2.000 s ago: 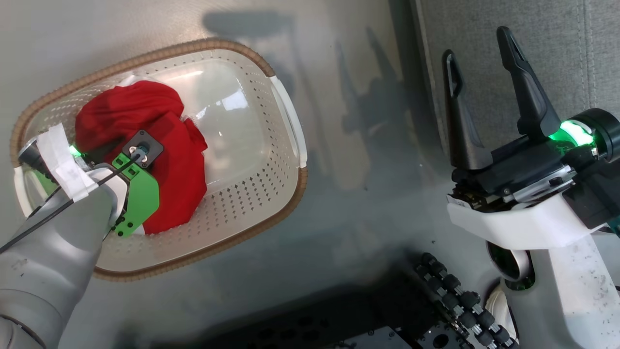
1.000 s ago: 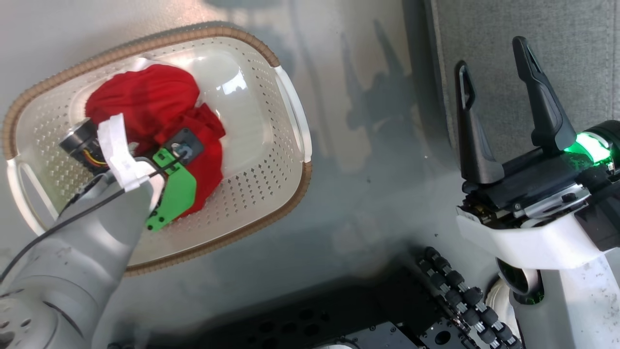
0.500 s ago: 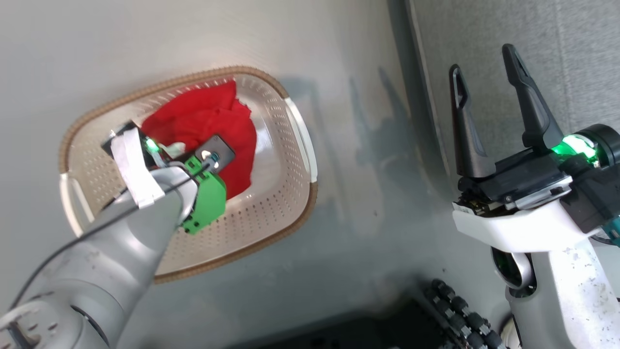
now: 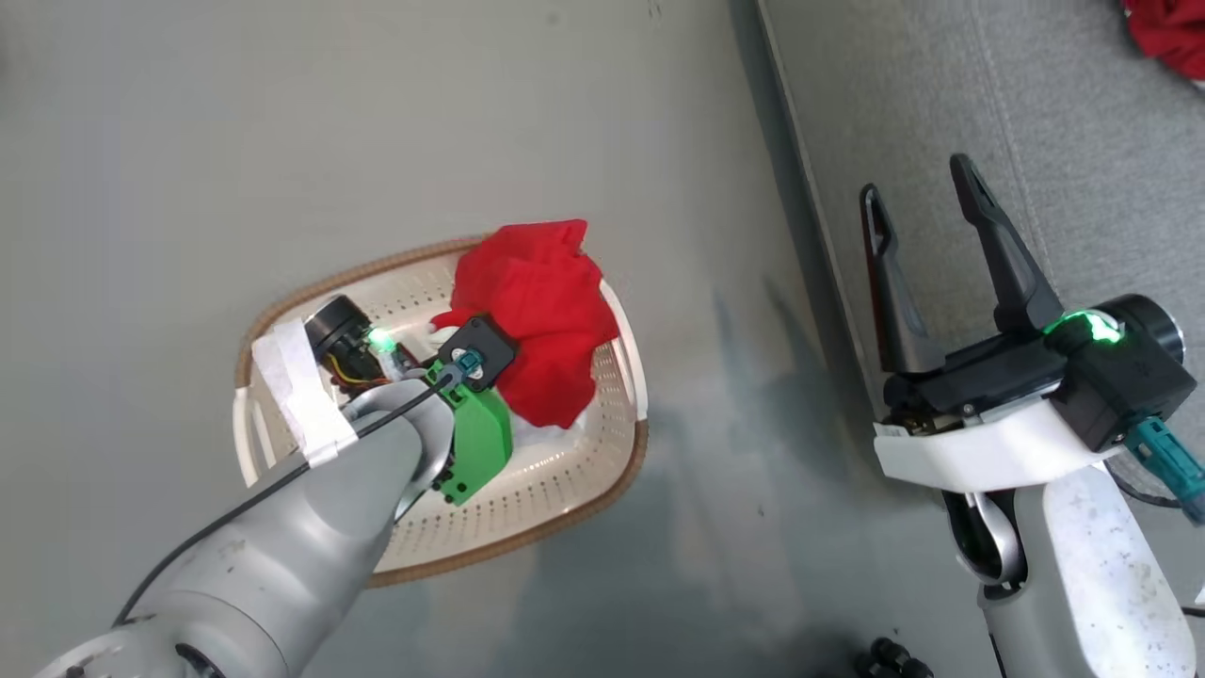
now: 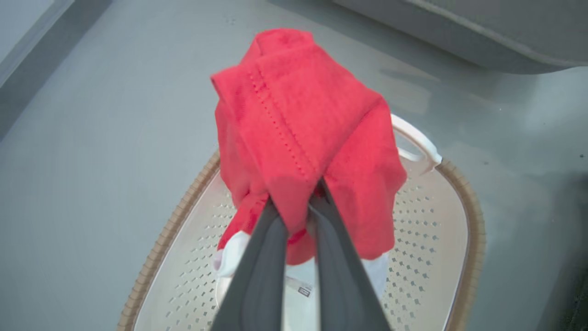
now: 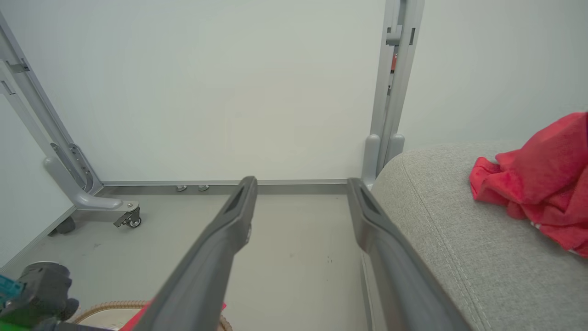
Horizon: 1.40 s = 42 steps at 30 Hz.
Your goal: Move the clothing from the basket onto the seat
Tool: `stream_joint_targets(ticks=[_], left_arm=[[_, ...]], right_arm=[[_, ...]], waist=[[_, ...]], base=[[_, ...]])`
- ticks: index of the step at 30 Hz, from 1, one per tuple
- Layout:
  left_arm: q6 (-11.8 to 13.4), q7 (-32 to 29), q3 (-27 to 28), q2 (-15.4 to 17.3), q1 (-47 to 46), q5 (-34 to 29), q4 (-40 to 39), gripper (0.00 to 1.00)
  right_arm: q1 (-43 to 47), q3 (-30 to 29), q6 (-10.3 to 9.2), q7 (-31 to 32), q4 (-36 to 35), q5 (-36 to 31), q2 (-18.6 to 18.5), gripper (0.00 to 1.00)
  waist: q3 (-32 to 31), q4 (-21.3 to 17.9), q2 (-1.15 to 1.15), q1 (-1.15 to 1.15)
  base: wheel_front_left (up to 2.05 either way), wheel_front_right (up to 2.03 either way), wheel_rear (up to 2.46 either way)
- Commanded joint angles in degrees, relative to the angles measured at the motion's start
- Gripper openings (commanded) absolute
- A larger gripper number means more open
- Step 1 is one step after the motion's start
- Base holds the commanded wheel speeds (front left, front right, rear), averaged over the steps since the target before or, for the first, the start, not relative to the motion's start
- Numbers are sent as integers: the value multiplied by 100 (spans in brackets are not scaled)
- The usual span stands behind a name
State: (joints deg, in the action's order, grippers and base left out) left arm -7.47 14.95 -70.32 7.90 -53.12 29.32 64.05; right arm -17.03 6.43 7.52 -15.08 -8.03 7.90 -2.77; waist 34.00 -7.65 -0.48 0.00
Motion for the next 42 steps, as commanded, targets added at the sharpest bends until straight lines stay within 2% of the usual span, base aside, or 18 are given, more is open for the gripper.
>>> stream_joint_targets(ticks=[1, 10, 20, 35, 42], left_arm=[[6, 26, 127, 56, 168, 86, -212, 0], [193, 26, 829, 318, 759, -45, -1283, 0], [305, 20, 1653, 457, 1261, -285, -2405, 0], [460, 21, 2694, 452, 1596, -551, -3893, 0], [495, 20, 2813, 512, 1444, -699, -4297, 0]], right_arm=[[142, -41, -6, -7, 82, -23, -17, 100], [527, -119, -6, -7, 430, -32, -16, 100], [909, -191, -6, -7, 608, -20, -16, 100], [1326, -148, -6, -7, 716, 99, -16, 100], [1421, -133, -6, -7, 702, 150, -16, 100]], waist=[[-626, 301, 48, 0], [-1464, 550, 48, 0], [-2144, 787, 48, 0], [-2822, 967, 48, 0], [-2942, 1010, 48, 0]], base=[[0, 0, 0], [0, 0, 0], [0, 0, 0], [0, 0, 0], [0, 0, 0]])
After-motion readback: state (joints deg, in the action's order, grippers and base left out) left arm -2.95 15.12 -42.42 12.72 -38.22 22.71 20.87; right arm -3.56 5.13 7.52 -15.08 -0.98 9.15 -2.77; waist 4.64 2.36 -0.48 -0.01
